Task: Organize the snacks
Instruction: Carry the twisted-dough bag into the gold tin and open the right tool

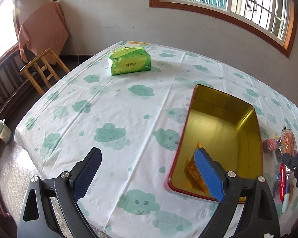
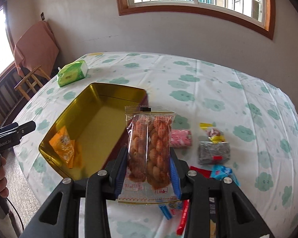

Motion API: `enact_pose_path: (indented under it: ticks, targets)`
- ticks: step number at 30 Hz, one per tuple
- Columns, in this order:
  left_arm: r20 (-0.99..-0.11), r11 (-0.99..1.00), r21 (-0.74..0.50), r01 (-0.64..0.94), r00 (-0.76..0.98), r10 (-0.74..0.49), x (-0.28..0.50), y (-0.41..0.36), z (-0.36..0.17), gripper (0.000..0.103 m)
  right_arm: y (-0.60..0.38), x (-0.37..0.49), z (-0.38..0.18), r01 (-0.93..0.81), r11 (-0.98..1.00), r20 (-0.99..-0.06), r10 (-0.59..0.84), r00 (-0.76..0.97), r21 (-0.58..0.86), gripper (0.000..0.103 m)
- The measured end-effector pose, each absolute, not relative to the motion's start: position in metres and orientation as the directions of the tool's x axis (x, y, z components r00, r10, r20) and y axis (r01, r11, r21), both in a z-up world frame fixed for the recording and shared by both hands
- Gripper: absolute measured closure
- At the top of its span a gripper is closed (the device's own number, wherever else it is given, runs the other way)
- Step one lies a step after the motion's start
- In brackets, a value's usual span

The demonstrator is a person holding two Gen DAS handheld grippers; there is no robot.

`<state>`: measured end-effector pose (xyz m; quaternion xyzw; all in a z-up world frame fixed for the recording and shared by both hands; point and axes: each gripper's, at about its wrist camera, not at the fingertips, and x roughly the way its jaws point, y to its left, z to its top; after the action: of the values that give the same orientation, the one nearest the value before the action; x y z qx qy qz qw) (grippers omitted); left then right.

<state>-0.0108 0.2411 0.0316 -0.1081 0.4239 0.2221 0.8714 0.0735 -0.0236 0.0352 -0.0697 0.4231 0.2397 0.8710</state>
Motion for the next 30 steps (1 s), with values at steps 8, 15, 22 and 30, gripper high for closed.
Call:
enact_pose_path:
  ticks: [8,15,22,30]
  targets:
    - [-0.826,0.857,0.044,-0.513,0.464,0.320,-0.022,0.257,0.013,0.010,0.049,0.071,0.022,-0.566,0.822,-0.787,0.394,0.476,0.070,0.064]
    - [-0.838,0.849,0.039,-0.527,0.445,0.315,-0.023,0.263,0.006,0.010,0.074,0.078,0.008,-0.590,0.806,-0.809,0.372,0.455,0.039,0.064]
    - [-0.848,0.850,0.035,-0.526,0.434,0.304,-0.023,0.264,0.002,0.010,0.091,0.083,-0.009,-0.596,0.802,-0.837,0.342,0.428,0.022,0.064]
    - [-0.855,0.849,0.035,-0.527,0.423,0.298,-0.022,0.266,-0.002,0.010,0.096,0.088,-0.023,-0.589,0.808,-0.857,0.313,0.410,0.013,0.064]
